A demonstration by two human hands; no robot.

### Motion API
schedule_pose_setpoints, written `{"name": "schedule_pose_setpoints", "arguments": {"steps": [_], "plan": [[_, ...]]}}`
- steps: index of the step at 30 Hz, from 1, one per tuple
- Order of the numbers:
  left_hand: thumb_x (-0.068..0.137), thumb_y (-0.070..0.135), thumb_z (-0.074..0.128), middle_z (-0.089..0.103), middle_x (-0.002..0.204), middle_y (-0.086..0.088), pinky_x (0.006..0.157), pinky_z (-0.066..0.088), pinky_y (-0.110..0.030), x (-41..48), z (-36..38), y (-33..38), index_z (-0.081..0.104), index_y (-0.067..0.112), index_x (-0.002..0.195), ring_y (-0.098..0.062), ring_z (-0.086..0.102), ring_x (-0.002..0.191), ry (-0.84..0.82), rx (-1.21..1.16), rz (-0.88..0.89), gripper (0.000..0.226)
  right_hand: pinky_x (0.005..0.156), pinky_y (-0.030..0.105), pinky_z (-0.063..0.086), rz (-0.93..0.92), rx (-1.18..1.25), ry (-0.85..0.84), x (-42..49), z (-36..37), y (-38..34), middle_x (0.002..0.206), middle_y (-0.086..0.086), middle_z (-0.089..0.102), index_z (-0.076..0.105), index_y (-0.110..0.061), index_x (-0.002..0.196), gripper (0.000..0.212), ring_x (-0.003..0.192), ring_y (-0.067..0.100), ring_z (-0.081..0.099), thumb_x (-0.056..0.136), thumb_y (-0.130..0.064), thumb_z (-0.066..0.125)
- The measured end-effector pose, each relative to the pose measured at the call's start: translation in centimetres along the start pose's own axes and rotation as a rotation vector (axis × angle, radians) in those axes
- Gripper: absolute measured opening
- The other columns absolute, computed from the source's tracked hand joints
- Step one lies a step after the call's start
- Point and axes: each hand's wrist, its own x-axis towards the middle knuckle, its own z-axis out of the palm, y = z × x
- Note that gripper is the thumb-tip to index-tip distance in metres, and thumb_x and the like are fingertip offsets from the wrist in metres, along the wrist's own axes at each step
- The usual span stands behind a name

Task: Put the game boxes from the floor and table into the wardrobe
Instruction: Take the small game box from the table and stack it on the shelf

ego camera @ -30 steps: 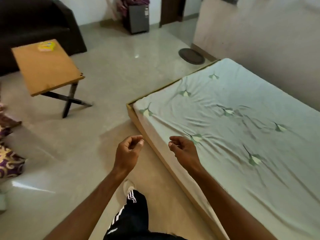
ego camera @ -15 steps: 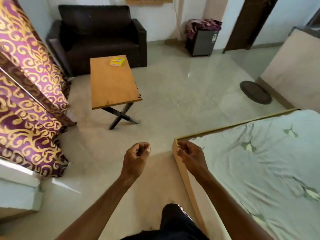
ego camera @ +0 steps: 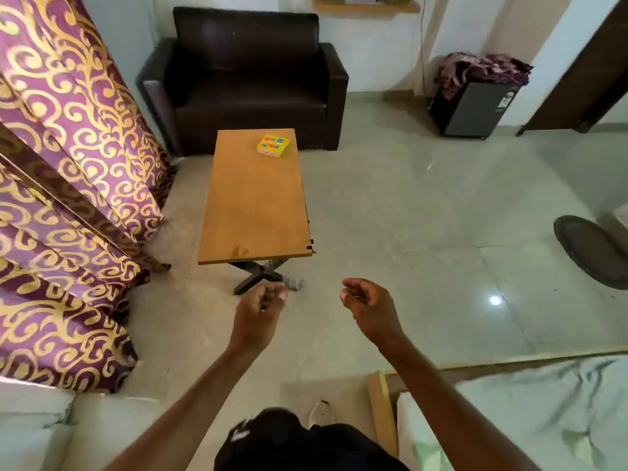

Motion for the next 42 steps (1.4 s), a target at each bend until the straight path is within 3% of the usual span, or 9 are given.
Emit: {"name": "schedule_pose_setpoints", "arguments": {"steps": [8, 10, 13, 21, 28, 30, 33, 36, 42], "plan": [[0.091, 0.013, 0.064, 0.072, 0.090, 0.003, 0.080, 0.050, -0.018, 19.2, 1.4, 0.4, 0.071, 0.014, 0.100, -0.003, 0.066, 0.083, 0.052, -0.053, -0.074, 0.011, 0.075, 0.012, 0.051, -0.046, -0.111, -0.104, 20.0, 2.8, -5.2, 0.095, -0.010, 0.073, 0.070, -0.018, 0.113, 0.025, 0.085, -0.001, 0.067, 0.088, -0.022, 0.068], [0.092, 0.012, 0.063, 0.073, 0.093, -0.001, 0.083, 0.054, -0.021, 25.2, 1.7, 0.5, 0.070, 0.014, 0.103, -0.010, 0.068, 0.088, 0.069, -0.092, -0.102, 0.013, 0.071, 0.007, 0.050, -0.038, -0.119, -0.121, 26.1, 4.0, -6.4, 0.092, -0.011, 0.072, 0.070, -0.017, 0.112, 0.024, 0.081, -0.007, 0.066, 0.088, -0.020, 0.068], [0.091, 0.016, 0.065, 0.073, 0.091, -0.002, 0.081, 0.056, -0.038, 33.3, 1.7, 0.7, 0.069, 0.023, 0.102, -0.019, 0.068, 0.086, 0.071, -0.078, -0.118, 0.014, 0.073, 0.011, 0.053, -0.029, -0.160, -0.133, 34.0, 5.8, -8.6, 0.095, -0.007, 0.072, 0.070, -0.016, 0.114, 0.026, 0.084, 0.000, 0.067, 0.088, -0.020, 0.068], [0.092, 0.017, 0.065, 0.072, 0.090, -0.002, 0.076, 0.054, -0.036, 53.8, 0.1, 5.3, 0.066, 0.029, 0.099, -0.019, 0.068, 0.085, 0.095, -0.007, -0.156, 0.014, 0.080, 0.018, 0.054, -0.018, -0.168, -0.201, 53.6, 10.0, -16.3, 0.098, -0.003, 0.073, 0.069, -0.018, 0.115, 0.028, 0.089, 0.007, 0.068, 0.086, -0.021, 0.069], [0.090, 0.011, 0.065, 0.067, 0.081, 0.007, 0.060, 0.044, -0.007, 71.6, 1.0, 5.1, 0.068, 0.018, 0.102, 0.005, 0.060, 0.067, 0.155, 0.071, -0.216, 0.013, 0.080, 0.030, 0.056, 0.050, -0.188, -0.269, 72.5, 15.2, -18.0, 0.080, -0.003, 0.070, 0.071, -0.014, 0.106, 0.024, 0.078, 0.014, 0.069, 0.082, -0.017, 0.071], [0.090, 0.011, 0.065, 0.066, 0.082, 0.009, 0.059, 0.041, -0.004, 76.8, 1.8, 4.6, 0.067, 0.019, 0.103, 0.004, 0.060, 0.070, 0.152, 0.094, -0.272, 0.015, 0.079, 0.030, 0.055, 0.093, -0.224, -0.311, 78.2, 17.3, -17.6, 0.078, -0.003, 0.069, 0.071, -0.015, 0.105, 0.023, 0.078, 0.016, 0.070, 0.082, -0.018, 0.070], [0.090, 0.014, 0.062, 0.068, 0.085, 0.007, 0.060, 0.043, -0.017, 85.6, 2.9, 2.7, 0.065, 0.023, 0.101, 0.000, 0.061, 0.072, 0.133, 0.142, -0.403, 0.015, 0.080, 0.031, 0.056, 0.185, -0.277, -0.387, 87.4, 20.9, -16.0, 0.082, -0.001, 0.070, 0.070, -0.016, 0.104, 0.024, 0.082, 0.019, 0.070, 0.081, -0.020, 0.070], [0.089, 0.017, 0.062, 0.070, 0.097, -0.002, 0.065, 0.041, -0.021, 93.7, 3.3, 0.0, 0.068, 0.017, 0.108, -0.017, 0.065, 0.083, 0.131, 0.222, -0.534, 0.020, 0.084, 0.034, 0.056, 0.269, -0.323, -0.457, 95.3, 24.4, -13.6, 0.096, 0.003, 0.074, 0.071, -0.019, 0.104, 0.025, 0.089, 0.020, 0.069, 0.080, -0.016, 0.066], [0.086, 0.023, 0.064, 0.070, 0.113, -0.009, 0.079, 0.043, -0.024, 107.2, 4.3, -5.3, 0.064, 0.012, 0.118, -0.026, 0.065, 0.105, 0.044, 0.350, -0.684, 0.034, 0.090, 0.031, 0.049, 0.392, -0.354, -0.500, 106.9, 30.2, -9.3, 0.121, 0.005, 0.068, 0.068, -0.019, 0.118, 0.039, 0.110, 0.022, 0.062, 0.080, -0.009, 0.063]]}}
